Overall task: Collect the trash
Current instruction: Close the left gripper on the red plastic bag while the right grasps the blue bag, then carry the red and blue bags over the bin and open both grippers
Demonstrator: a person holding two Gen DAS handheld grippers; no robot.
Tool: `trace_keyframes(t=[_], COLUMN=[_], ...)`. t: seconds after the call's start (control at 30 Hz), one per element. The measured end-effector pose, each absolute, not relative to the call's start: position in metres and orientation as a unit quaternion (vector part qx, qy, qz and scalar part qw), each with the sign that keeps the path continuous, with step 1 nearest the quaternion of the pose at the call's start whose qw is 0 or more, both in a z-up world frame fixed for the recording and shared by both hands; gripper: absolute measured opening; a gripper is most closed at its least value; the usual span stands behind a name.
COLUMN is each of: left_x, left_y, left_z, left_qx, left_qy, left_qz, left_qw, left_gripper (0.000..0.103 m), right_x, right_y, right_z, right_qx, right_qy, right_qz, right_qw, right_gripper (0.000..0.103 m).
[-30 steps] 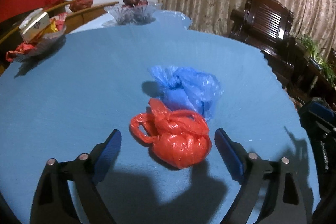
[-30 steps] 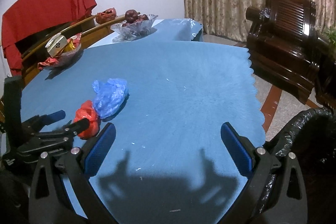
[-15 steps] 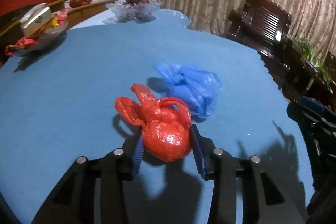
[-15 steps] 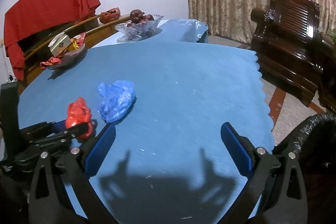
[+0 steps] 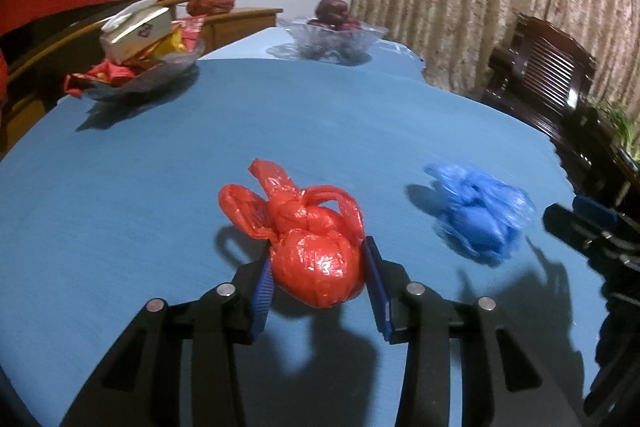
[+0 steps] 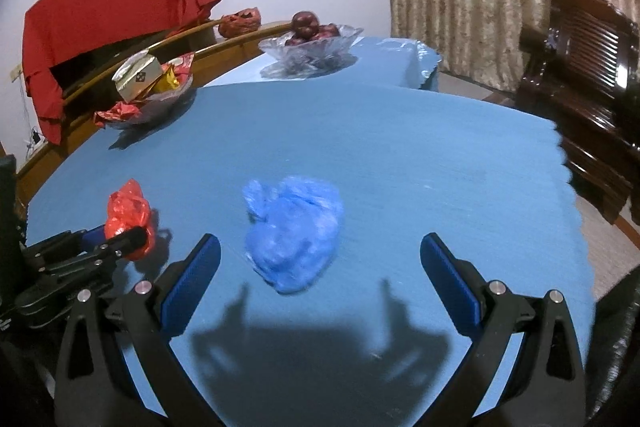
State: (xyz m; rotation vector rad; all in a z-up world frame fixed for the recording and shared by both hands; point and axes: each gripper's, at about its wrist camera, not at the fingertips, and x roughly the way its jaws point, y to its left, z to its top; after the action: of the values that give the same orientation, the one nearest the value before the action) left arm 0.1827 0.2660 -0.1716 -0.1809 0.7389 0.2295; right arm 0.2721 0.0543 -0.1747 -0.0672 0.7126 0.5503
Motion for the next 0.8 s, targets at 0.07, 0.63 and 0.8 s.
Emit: trace_keyframes(t=[0.07,0.63,0.8], left_x=[0.184,0.184,0.183], left_y=[0.274,0.281,0.271], left_z=[-0.172,-0.173,-0.162], left_qx=[-0.091,-0.102,-0.092], left_qy=[0.358,0.356,0.350], left_qz=[0.116,0.116,0.108], left_qw=[0.922,0.921,0.926], left_gripper=[0.041,0.042,0.041], right_x=[0.278,0.297,0.287], right_y=[0.067,0.099,0.084], right_z=[-0.180,-0.204,-0.186], right_qx=[-0.038,-0.043,-0.032], right_qy=[0.349,0.403,0.392], right_qz=[0.266,0.289,0.294], right_qw=[0.898,0.867,0.871], right_gripper=[0.097,0.051,0.045])
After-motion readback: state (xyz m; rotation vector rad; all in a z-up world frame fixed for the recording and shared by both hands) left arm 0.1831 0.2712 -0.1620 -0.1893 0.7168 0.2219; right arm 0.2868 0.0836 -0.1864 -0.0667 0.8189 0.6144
